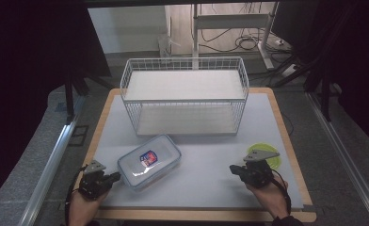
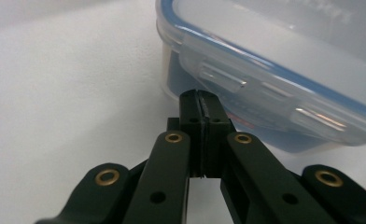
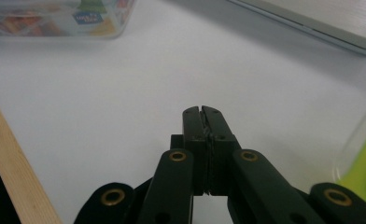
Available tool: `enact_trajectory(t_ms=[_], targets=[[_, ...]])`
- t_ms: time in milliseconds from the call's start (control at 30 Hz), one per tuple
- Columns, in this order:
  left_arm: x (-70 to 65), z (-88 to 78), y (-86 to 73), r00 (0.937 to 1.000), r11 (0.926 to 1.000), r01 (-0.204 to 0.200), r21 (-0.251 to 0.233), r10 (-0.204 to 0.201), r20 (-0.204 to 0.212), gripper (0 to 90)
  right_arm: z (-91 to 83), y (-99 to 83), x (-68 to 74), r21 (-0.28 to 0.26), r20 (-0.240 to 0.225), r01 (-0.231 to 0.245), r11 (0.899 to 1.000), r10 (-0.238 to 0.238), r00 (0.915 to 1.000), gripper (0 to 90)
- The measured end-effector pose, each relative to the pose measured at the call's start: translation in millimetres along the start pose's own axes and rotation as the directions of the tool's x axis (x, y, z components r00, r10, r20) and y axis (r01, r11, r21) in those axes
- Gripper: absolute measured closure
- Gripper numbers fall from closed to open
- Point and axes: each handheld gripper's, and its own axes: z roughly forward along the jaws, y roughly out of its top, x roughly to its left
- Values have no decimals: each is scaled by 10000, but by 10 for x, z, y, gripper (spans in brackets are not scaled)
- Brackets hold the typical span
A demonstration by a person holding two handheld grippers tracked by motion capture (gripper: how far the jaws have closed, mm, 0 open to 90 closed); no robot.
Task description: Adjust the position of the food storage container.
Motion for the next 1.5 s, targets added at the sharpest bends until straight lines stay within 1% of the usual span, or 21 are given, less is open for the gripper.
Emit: enact_trajectory(t_ms=[133,233,400,467,567,733,867,967,1100,1233,1300,1367,1400,1433,1500], targets=[[-5,69,40,9999,9999,-84,137,85,-103,896,67,50,18,-23,-13,57,10000,-57,10000,888],[0,123,92,10000,10000,-27,94,26,60,896,131,88,34,20,-20,95,10000,-95,10000,888],[5,231,205,9998,9999,-134,93,132,157,896,239,165,57,-26,53,175,9998,-175,9998,884],[12,268,247,9998,9999,-122,77,121,170,896,278,198,59,-90,107,204,9998,-203,9997,880],[24,314,318,9999,9999,-107,22,107,81,896,342,243,60,-145,139,205,9997,-203,9997,880],[56,404,433,9999,9999,-40,-109,41,92,896,478,335,52,-117,97,100,9999,-99,9999,882],[63,500,540,9998,9998,-174,-111,175,92,896,580,422,49,-168,87,42,9998,-40,10000,882],[57,574,613,9996,9996,-264,-134,266,136,896,652,480,37,-254,239,30,9997,-24,9997,881],[40,680,717,9991,9992,-376,-111,378,215,896,748,538,13,-241,368,-140,9996,148,9992,882],[-12,797,820,9980,9991,-396,-148,403,491,896,865,574,15,-136,430,-142,9998,147,9990,883],[-52,856,863,9970,9991,-371,-210,384,665,896,896,583,22,-121,459,-160,9998,166,9988,883],[-112,912,898,9959,9985,-523,-185,536,732,896,923,591,31,-103,564,-100,9999,105,9984,889],[-141,935,914,9953,9981,-611,-128,619,742,896,938,578,28,84,974,-36,10000,28,9952,891],[-163,953,923,9948,9977,-675,-95,681,757,896,938,578,28,84,974,-36,10000,28,9952,891],[-223,987,935,9936,9961,-883,44,877,715,897,924,553,-7,47,1035,-275,9996,268,9943,892]])
